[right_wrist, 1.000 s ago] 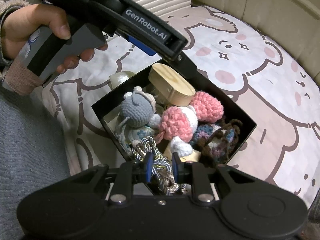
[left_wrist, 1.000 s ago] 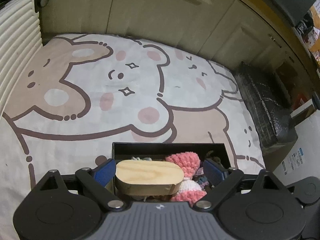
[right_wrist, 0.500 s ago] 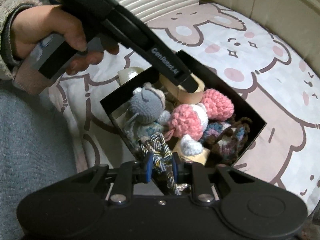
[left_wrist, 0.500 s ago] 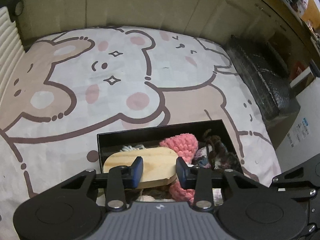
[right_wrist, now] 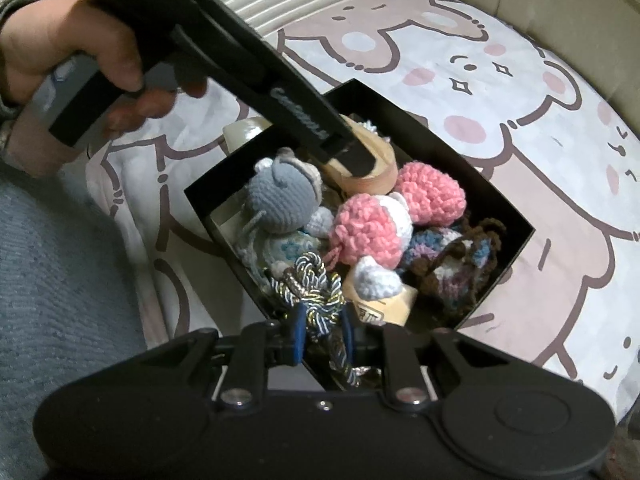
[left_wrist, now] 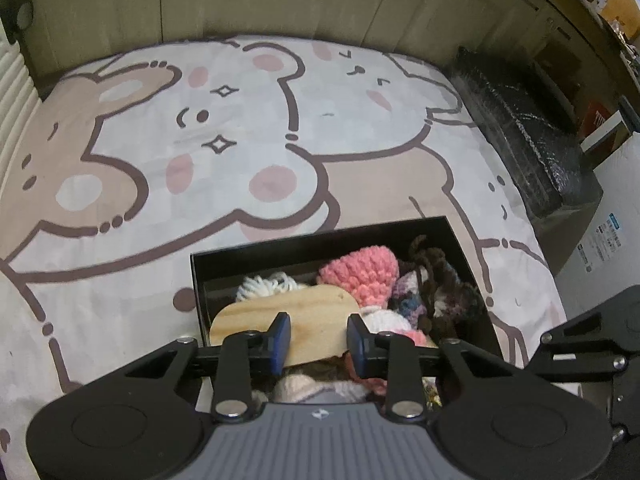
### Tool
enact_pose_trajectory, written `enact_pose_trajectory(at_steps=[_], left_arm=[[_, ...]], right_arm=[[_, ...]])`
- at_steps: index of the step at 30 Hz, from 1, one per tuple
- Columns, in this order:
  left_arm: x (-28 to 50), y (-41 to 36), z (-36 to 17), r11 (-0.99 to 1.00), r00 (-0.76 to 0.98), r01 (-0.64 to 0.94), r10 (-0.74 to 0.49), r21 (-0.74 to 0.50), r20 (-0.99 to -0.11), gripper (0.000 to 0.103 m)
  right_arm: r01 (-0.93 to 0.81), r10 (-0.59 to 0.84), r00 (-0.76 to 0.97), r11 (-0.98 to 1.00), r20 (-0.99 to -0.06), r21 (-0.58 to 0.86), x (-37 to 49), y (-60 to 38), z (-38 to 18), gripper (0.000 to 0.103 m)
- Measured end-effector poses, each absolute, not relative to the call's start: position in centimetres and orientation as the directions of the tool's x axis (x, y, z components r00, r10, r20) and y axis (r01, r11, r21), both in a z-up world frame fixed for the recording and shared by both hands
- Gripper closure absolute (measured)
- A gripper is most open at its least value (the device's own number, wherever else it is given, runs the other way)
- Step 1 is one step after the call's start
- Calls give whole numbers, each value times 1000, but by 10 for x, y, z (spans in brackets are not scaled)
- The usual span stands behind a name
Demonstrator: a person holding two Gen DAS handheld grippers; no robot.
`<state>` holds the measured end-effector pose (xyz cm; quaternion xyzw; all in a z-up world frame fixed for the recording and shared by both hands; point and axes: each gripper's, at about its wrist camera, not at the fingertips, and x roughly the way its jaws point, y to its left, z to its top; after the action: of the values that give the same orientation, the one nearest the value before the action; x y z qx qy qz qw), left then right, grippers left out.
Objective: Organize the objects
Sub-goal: 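Lower the wooden stand and rope knot into the box and open both grippers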
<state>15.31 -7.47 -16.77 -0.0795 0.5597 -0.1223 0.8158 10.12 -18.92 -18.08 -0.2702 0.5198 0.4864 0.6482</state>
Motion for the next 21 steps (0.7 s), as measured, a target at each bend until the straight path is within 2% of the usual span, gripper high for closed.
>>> enact_pose_trajectory(at_steps=[11,17,21], left_arm=[[151,-76,-172,957,323,114,-290,-268,-901,73],[148,-81,-159,952,363,143,-305,-271,-880,72],[148,-82,-152,953,383,141,-304,-270,-872,69]], right_arm=[[-918,334,12,377,-943,121,96,-181,-182,81],[-874,367,56,467,-928,132,108,-193,-169,83],[-839,400,99,526,-911,140,116,-203,-160,81]])
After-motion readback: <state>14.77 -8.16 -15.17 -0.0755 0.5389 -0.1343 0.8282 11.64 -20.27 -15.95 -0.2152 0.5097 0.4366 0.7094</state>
